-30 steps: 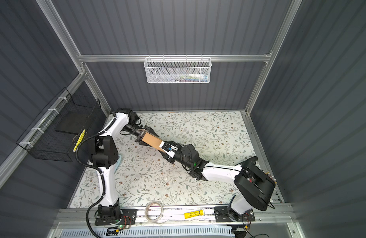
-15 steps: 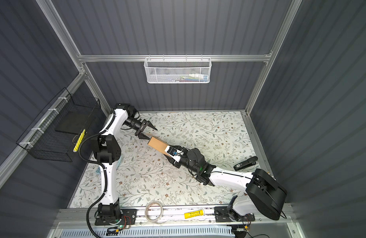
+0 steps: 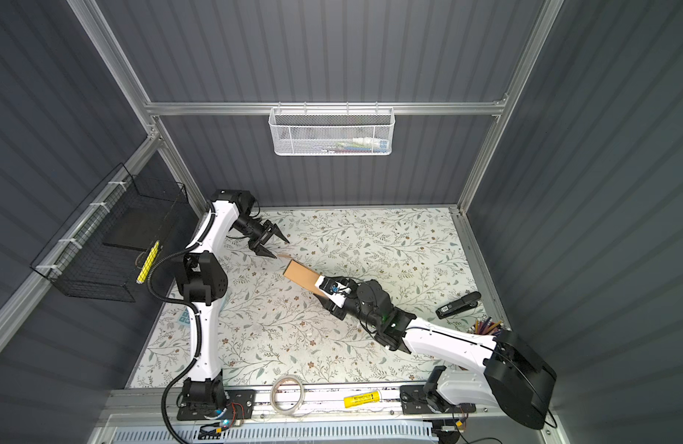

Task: Assemble paper box
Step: Turn over the paper box at the center of the table, then fold and tuck the lid into the gap.

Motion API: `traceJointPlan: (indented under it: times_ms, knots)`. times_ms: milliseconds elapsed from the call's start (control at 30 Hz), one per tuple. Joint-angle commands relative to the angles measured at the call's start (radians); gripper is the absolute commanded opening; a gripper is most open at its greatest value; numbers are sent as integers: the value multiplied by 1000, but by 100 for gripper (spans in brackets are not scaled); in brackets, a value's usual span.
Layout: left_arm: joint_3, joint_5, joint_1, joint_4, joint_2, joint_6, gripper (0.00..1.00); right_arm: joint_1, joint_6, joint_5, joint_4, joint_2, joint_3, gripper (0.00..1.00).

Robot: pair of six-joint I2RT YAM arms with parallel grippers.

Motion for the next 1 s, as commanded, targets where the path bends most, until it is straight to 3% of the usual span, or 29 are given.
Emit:
traceJointPlan:
  times_ms: [0,200,300,600,967]
  knots:
    - [-114,-155,8,139,-111,-83,68,-4,49,-11,-87,-30,20,43]
    - [-332,-319,-1,335,-278,-107,68,-5,90,-2,-189,-111,10,43]
    - [-407,-343,-9,403,-316,-78,67,-4,99,6,-254,-139,18,43]
    - [-483,-460,-48,531,-441,137,66,-5,107,-25,-408,-107,106,44]
    - [-579,-436,-45,625,-577,407,72,-17,139,-121,-498,-52,186,44]
